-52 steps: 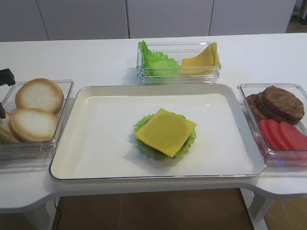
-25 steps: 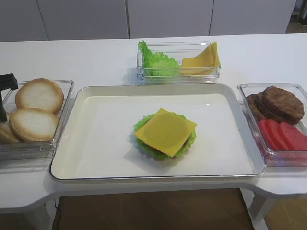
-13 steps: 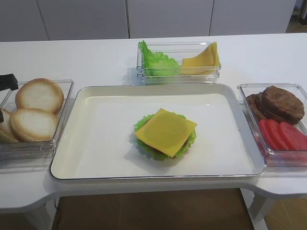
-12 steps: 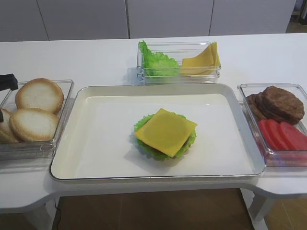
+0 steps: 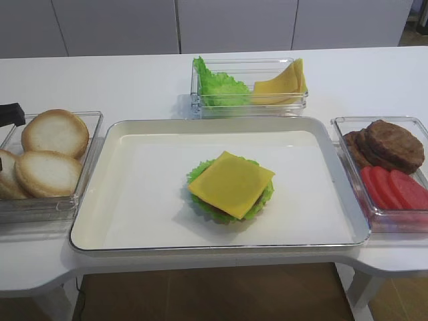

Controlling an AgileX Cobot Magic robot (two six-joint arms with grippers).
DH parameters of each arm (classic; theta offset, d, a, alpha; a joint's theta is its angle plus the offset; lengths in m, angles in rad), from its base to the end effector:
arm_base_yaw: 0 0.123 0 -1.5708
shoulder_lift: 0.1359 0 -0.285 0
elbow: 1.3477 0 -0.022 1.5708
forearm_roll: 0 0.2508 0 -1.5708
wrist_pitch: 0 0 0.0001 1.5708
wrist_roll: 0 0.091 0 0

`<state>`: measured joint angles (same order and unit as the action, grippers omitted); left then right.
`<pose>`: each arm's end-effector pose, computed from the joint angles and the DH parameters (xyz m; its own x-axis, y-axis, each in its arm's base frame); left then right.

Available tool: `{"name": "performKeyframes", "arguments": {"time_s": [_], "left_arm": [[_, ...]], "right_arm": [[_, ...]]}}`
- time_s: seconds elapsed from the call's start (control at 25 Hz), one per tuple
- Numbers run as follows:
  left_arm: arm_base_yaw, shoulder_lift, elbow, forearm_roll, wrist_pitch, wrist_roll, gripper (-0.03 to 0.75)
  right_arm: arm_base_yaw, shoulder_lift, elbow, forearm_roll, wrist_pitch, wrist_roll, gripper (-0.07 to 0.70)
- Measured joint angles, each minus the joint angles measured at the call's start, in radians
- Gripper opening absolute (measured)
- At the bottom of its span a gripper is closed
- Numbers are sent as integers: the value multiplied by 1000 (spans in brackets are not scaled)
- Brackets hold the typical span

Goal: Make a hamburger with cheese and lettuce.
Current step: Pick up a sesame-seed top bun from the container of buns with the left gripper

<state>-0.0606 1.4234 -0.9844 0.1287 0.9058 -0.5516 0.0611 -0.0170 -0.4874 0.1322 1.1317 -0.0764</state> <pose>0.2680 -0.0070 0.2562 -0.8578 -0.4011 -0.3215 -0.4055 0.9124 -0.0563 -0.0101 0.0103 0.2687 -0.5070 -0.0508 -0.8604 -0.1731 0.9839 0.0439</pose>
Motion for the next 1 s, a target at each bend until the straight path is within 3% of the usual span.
{"name": "performKeyframes", "arguments": {"time_s": [0.44,1.0], "left_arm": [[0,-69,-2,18,10,24,166],[0,-191,-57,92,129,78,157]], "right_arm": [[0,0,0,0,0,0,189],[0,0,0,0,0,0,179]]}}
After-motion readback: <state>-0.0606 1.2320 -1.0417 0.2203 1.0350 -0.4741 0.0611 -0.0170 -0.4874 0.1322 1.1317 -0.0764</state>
